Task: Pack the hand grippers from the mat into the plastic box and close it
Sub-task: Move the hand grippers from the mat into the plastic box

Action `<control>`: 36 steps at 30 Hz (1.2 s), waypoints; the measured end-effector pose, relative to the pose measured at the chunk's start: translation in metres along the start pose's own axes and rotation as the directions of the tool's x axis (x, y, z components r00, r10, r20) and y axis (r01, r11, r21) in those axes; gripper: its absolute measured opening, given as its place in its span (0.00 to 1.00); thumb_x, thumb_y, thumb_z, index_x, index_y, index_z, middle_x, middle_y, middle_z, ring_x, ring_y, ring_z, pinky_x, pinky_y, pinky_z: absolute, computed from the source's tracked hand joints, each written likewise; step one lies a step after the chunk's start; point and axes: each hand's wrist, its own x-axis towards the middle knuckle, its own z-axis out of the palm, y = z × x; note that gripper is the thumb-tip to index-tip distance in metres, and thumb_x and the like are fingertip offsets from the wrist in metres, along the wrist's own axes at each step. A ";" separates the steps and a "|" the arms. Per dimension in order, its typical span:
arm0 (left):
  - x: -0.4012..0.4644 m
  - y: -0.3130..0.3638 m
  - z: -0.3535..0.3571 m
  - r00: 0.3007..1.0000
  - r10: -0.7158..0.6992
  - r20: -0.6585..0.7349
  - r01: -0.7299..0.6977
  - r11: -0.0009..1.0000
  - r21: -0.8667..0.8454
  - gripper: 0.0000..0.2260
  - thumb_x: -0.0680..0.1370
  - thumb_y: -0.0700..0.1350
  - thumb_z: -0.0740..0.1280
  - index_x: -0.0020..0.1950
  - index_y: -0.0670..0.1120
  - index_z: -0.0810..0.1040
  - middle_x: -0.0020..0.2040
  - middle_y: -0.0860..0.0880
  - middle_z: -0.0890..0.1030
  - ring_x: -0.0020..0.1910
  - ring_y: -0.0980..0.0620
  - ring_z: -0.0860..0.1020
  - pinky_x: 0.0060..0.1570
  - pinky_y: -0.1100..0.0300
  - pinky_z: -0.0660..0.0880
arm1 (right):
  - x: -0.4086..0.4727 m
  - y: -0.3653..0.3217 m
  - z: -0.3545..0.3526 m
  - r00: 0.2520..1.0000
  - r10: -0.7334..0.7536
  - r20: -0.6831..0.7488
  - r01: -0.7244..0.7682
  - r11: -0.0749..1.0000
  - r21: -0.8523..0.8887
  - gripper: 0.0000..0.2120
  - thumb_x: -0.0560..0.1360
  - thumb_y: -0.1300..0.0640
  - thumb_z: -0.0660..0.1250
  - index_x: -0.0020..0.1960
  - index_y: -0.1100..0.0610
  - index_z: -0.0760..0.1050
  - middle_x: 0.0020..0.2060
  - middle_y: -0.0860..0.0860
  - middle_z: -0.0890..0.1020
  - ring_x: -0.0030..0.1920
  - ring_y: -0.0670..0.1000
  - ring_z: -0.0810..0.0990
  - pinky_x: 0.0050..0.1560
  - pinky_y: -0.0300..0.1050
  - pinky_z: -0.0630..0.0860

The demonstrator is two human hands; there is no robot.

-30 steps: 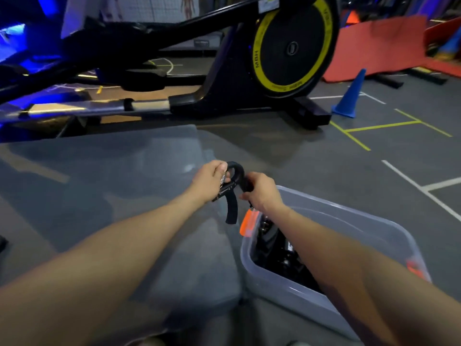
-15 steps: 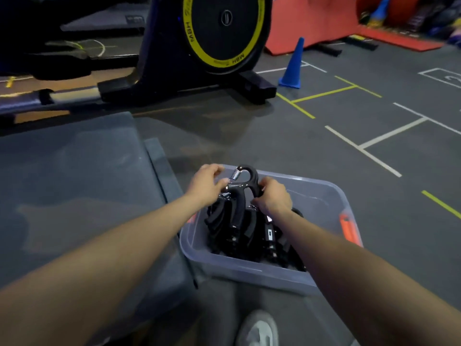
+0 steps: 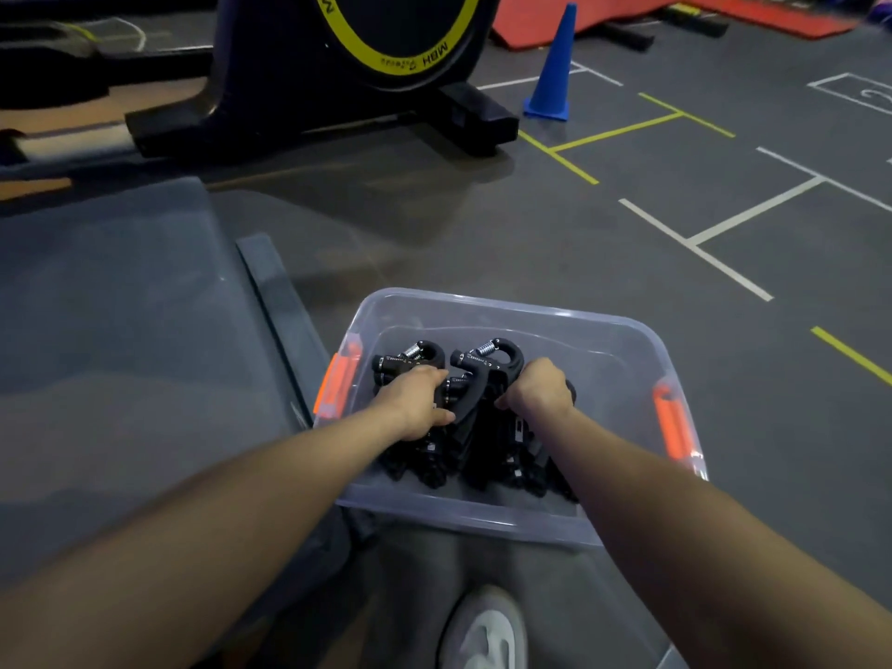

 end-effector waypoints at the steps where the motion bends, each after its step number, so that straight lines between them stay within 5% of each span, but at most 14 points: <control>1: 0.001 -0.001 0.002 1.000 -0.004 0.008 0.005 1.000 -0.003 0.32 0.75 0.49 0.69 0.75 0.47 0.60 0.76 0.50 0.60 0.74 0.48 0.63 0.73 0.55 0.60 | 0.003 0.001 0.000 1.000 0.000 -0.012 0.000 1.000 -0.001 0.10 0.70 0.63 0.70 0.52 0.61 0.77 0.50 0.57 0.83 0.48 0.57 0.82 0.41 0.43 0.71; 4: 0.005 -0.005 0.005 1.000 -0.013 0.004 0.013 0.999 -0.030 0.31 0.75 0.49 0.69 0.74 0.47 0.61 0.76 0.50 0.61 0.73 0.49 0.64 0.73 0.56 0.61 | 0.008 0.006 -0.002 1.000 0.001 -0.026 -0.001 1.000 0.006 0.09 0.72 0.63 0.68 0.52 0.61 0.76 0.51 0.57 0.82 0.42 0.57 0.77 0.41 0.44 0.71; 14: 0.007 -0.003 0.004 1.000 0.002 -0.002 -0.002 1.000 -0.010 0.32 0.74 0.48 0.70 0.74 0.45 0.62 0.75 0.50 0.61 0.73 0.48 0.63 0.73 0.55 0.60 | 0.000 0.013 -0.004 0.999 -0.016 0.035 0.013 0.996 0.094 0.16 0.67 0.60 0.75 0.54 0.58 0.78 0.47 0.55 0.82 0.49 0.55 0.81 0.44 0.40 0.72; 25: 0.009 -0.003 0.006 1.000 0.005 -0.005 -0.005 0.999 -0.033 0.32 0.73 0.45 0.71 0.75 0.45 0.61 0.76 0.50 0.61 0.73 0.49 0.64 0.73 0.56 0.60 | 0.003 0.014 0.002 0.992 0.098 0.079 -0.118 0.940 0.319 0.13 0.62 0.62 0.79 0.42 0.58 0.78 0.40 0.54 0.81 0.43 0.55 0.81 0.48 0.44 0.77; 29: 0.009 -0.003 0.005 1.000 0.011 -0.017 -0.012 0.999 -0.052 0.32 0.73 0.44 0.71 0.74 0.45 0.61 0.75 0.50 0.62 0.72 0.50 0.65 0.72 0.60 0.60 | 0.004 0.020 0.008 0.989 0.113 0.091 -0.140 0.909 0.393 0.18 0.61 0.62 0.79 0.49 0.58 0.81 0.45 0.55 0.85 0.45 0.55 0.83 0.54 0.49 0.79; 36: 0.009 -0.003 0.005 1.000 0.013 -0.017 -0.014 0.999 -0.037 0.33 0.73 0.45 0.71 0.74 0.45 0.61 0.75 0.50 0.62 0.73 0.49 0.65 0.73 0.59 0.60 | 0.001 0.025 0.009 0.991 0.098 0.094 -0.130 0.884 0.448 0.20 0.63 0.62 0.78 0.53 0.57 0.81 0.46 0.54 0.84 0.42 0.53 0.81 0.49 0.44 0.77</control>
